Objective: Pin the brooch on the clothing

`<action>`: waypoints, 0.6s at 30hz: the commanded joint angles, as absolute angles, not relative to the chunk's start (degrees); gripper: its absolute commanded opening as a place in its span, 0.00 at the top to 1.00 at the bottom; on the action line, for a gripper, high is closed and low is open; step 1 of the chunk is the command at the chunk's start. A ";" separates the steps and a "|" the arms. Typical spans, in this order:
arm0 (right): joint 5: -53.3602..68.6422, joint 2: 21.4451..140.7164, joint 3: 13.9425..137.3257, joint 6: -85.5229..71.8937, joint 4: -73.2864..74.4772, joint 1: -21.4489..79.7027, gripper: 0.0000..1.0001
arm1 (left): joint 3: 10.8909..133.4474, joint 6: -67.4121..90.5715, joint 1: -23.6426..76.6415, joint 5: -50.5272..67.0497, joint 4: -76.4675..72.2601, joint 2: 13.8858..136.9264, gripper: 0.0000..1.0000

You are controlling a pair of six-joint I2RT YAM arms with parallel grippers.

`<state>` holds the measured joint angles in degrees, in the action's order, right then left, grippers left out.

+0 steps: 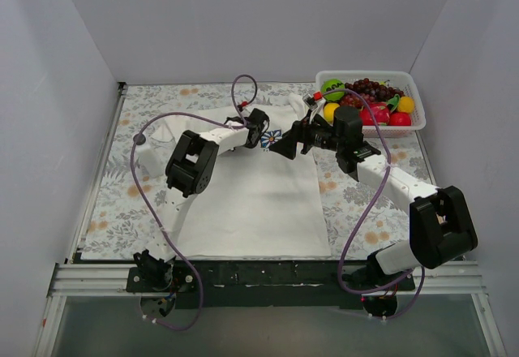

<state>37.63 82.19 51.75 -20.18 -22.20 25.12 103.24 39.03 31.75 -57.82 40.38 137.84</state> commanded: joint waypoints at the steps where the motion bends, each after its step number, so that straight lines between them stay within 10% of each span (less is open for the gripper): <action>1: 37.88 80.60 52.91 -19.16 -22.24 24.96 0.04 | 105.64 42.80 34.45 -50.01 41.57 139.83 1.00; 18: 37.18 74.63 52.47 -20.83 -24.25 24.79 0.04 | 99.24 46.14 33.40 -31.31 29.11 124.72 1.00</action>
<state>37.45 79.18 51.75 -19.77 -20.73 25.12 102.91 43.38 33.71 -42.92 36.29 131.81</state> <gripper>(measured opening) 0.962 0.026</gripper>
